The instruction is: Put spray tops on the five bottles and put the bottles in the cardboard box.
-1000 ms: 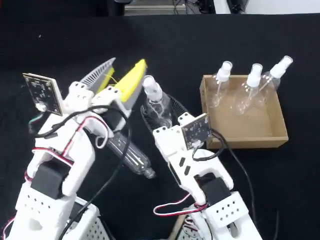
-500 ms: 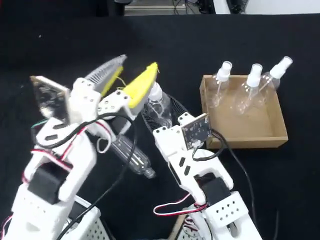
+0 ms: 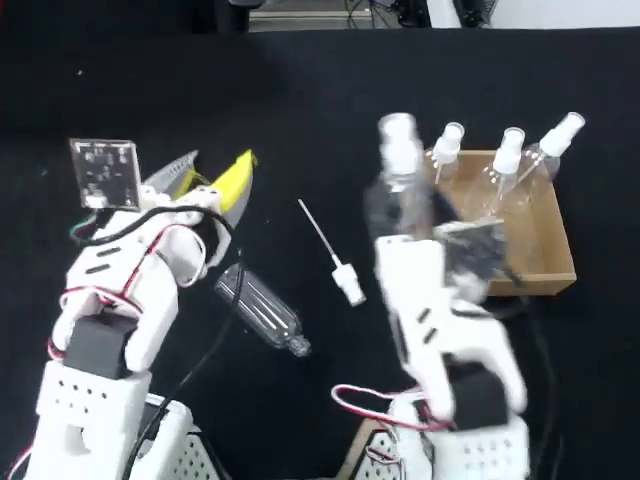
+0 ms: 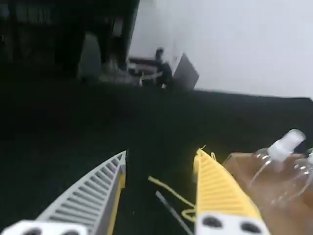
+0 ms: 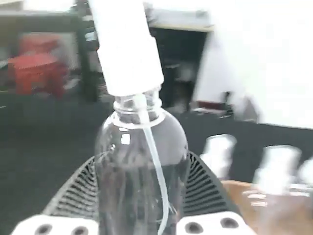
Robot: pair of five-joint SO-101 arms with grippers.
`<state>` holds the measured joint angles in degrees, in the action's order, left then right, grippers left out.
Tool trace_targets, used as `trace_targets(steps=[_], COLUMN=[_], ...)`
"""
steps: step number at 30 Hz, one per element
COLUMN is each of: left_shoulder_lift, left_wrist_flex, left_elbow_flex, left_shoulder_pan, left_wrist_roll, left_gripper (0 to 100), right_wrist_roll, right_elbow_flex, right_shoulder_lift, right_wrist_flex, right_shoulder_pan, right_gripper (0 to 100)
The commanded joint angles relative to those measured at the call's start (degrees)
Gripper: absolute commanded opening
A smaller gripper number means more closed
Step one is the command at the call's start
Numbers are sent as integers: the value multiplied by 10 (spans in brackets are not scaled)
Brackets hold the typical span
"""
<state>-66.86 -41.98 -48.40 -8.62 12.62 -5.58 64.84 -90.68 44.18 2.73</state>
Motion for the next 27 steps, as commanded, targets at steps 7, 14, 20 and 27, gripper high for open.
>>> trace_targets(steps=[7, 14, 20, 27], left_shoulder_lift=[-109, -202, -267, -295], left_wrist_flex=[135, 267, 244, 238], left_elbow_flex=[-213, -380, -419, -442], left_shoulder_pan=[7, -12, -51, -49], left_wrist_roll=[28, 28, 25, 28], left_gripper=[209, 209, 209, 209], right_wrist_roll=[-73, -65, -33, -10], right_elbow_flex=[-203, -182, -91, 34], right_shoulder_lift=[36, 277, 441, 590], right_wrist_flex=[161, -31, -304, -702], right_shoulder_pan=[-347, -508, -585, -599], right_gripper=[11, 11, 11, 11])
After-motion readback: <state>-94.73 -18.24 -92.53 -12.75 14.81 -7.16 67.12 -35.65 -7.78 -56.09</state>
